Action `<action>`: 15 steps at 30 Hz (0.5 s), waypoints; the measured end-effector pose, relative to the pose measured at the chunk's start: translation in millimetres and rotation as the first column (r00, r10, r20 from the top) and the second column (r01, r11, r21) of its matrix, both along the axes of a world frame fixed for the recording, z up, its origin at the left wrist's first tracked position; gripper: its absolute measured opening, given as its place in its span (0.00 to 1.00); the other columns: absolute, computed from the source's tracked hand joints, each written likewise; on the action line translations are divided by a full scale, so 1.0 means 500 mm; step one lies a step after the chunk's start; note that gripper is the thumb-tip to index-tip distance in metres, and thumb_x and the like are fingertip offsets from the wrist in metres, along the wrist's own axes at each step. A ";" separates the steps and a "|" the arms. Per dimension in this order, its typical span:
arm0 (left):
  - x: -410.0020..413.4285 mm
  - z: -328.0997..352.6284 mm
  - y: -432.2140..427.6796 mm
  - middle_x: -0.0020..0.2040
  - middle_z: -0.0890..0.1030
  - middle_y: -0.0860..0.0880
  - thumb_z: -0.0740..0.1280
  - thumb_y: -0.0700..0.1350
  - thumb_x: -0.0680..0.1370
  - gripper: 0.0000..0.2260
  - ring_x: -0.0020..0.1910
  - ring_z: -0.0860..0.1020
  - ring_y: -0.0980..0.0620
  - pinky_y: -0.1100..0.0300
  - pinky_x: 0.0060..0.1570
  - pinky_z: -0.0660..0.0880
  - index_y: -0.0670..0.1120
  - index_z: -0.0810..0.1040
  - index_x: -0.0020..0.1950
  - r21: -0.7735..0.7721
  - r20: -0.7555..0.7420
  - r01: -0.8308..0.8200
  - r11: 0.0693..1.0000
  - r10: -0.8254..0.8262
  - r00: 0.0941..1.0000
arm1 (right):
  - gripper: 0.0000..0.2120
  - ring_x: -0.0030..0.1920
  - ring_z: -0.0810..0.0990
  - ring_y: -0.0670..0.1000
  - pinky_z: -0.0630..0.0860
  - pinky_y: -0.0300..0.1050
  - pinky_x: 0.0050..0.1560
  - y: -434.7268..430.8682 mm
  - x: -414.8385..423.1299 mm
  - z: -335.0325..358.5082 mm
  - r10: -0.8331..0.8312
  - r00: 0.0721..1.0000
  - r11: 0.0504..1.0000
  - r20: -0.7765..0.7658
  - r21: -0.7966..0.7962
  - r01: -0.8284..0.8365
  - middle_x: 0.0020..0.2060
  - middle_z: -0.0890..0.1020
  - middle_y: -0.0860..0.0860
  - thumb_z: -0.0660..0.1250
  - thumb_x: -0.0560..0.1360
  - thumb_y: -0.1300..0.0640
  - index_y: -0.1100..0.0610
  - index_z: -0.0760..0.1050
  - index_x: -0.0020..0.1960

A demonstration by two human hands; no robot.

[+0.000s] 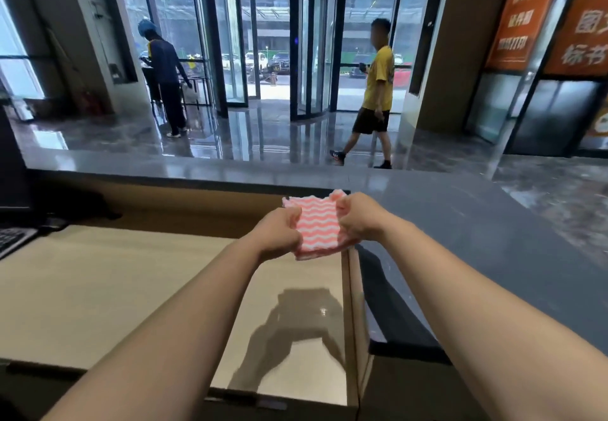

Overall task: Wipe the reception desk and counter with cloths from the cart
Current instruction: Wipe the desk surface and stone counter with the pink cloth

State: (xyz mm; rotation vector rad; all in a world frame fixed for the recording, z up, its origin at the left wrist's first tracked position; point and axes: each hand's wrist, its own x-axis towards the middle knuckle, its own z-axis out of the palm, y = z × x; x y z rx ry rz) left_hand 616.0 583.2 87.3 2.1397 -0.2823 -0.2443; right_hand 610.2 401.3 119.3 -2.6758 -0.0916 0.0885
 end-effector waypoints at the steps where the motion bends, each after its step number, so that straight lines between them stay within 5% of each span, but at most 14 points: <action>1: 0.015 -0.006 0.012 0.47 0.76 0.43 0.62 0.33 0.63 0.13 0.47 0.76 0.45 0.51 0.44 0.74 0.46 0.69 0.45 -0.001 -0.011 0.003 1.000 -0.003 1.000 | 0.05 0.41 0.72 0.53 0.73 0.47 0.43 0.013 0.015 -0.009 -0.006 1.000 1.000 -0.008 0.004 0.006 0.38 0.74 0.54 0.62 0.74 0.67 0.58 0.71 0.44; 6: 0.105 -0.038 0.078 0.48 0.74 0.44 0.62 0.33 0.63 0.16 0.45 0.73 0.47 0.53 0.41 0.70 0.53 0.66 0.40 0.020 -0.078 0.055 0.998 -0.054 0.996 | 0.07 0.44 0.70 0.51 0.70 0.45 0.47 0.082 0.100 -0.050 -0.049 0.999 0.999 -0.012 0.016 0.049 0.43 0.74 0.54 0.60 0.77 0.66 0.56 0.69 0.43; 11: 0.195 -0.057 0.157 0.44 0.73 0.46 0.63 0.31 0.65 0.13 0.42 0.71 0.49 0.55 0.40 0.68 0.46 0.70 0.44 0.093 -0.110 0.152 0.984 -0.142 0.984 | 0.13 0.45 0.73 0.53 0.72 0.45 0.48 0.160 0.175 -0.091 -0.132 0.989 0.991 -0.073 0.007 0.133 0.46 0.76 0.55 0.62 0.77 0.65 0.65 0.76 0.60; 15: 0.262 -0.083 0.213 0.50 0.79 0.47 0.63 0.30 0.71 0.19 0.47 0.78 0.49 0.57 0.44 0.75 0.44 0.74 0.59 0.177 -0.122 0.254 0.951 -0.235 0.964 | 0.06 0.47 0.76 0.55 0.76 0.47 0.50 0.233 0.214 -0.132 -0.215 0.968 0.976 -0.131 0.017 0.219 0.48 0.76 0.56 0.61 0.79 0.63 0.57 0.69 0.55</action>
